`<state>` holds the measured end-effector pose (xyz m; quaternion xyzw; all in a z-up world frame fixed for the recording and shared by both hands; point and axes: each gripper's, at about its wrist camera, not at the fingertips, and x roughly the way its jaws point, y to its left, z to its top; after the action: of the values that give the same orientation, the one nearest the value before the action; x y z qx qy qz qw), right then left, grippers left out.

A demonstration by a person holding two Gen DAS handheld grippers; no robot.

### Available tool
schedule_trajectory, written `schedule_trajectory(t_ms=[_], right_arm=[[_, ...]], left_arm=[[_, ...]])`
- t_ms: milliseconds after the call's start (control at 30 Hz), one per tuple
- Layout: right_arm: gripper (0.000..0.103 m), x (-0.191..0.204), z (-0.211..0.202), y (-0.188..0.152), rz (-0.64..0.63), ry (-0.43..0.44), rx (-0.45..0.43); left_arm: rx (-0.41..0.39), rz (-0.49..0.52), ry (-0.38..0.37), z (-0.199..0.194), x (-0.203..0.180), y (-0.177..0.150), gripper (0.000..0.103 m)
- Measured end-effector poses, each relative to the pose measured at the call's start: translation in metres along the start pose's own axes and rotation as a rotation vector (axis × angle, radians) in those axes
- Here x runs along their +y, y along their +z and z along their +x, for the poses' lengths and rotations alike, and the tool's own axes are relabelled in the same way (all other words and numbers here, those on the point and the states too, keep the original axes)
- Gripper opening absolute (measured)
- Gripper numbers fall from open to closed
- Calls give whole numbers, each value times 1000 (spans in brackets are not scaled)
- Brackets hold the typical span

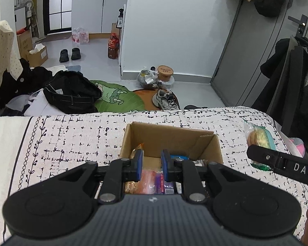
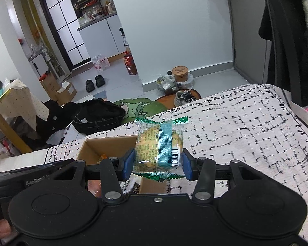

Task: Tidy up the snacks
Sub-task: 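Lift both held snacks and carry them over the cardboard box, then open both tools to drop the snacks into the box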

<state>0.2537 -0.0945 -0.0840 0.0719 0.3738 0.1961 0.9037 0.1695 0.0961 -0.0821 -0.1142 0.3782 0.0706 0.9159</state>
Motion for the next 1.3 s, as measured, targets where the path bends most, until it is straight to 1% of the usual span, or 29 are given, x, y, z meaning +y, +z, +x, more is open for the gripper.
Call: schedule_trajectory(t_ms=[167,233,400,633,667,700,733,800,1000,1067,1133,1300], right_arm=[[46,13,10,-2,-24,14,23],[46,19,14,-3,-35,24,32],[47,33,23,-2,-46,47,43],[48,49,32,-3,-57,84,51],[49,51,32,-3,-61,99,53],[54,53,34,-3,-65,106,57],[65,54,35,-4,-68,103,67],[72,52,34,-4,-58,88,62],[77,35,27,-4,-26,50,67],[80,30,24,-6,-18,37,66],[82,24,19,-7,-13,27,64],[87,13,7,-10,-11,6,57]], left_arm=[[4,-42,-1,4,9,-1,19],[1,-56,7,2,12,-1,21],[1,-72,24,-4,21,0,23],[-2,-98,51,-7,36,0,28],[-1,-101,51,-6,37,0,31],[1,-104,51,-6,38,0,32],[1,-105,51,-6,38,-1,35],[1,-104,53,-6,39,-2,39],[-3,-89,54,-7,37,-3,55],[0,-81,56,-8,35,-4,64],[4,-73,54,-10,32,-5,70],[12,-37,56,-16,24,-8,77]])
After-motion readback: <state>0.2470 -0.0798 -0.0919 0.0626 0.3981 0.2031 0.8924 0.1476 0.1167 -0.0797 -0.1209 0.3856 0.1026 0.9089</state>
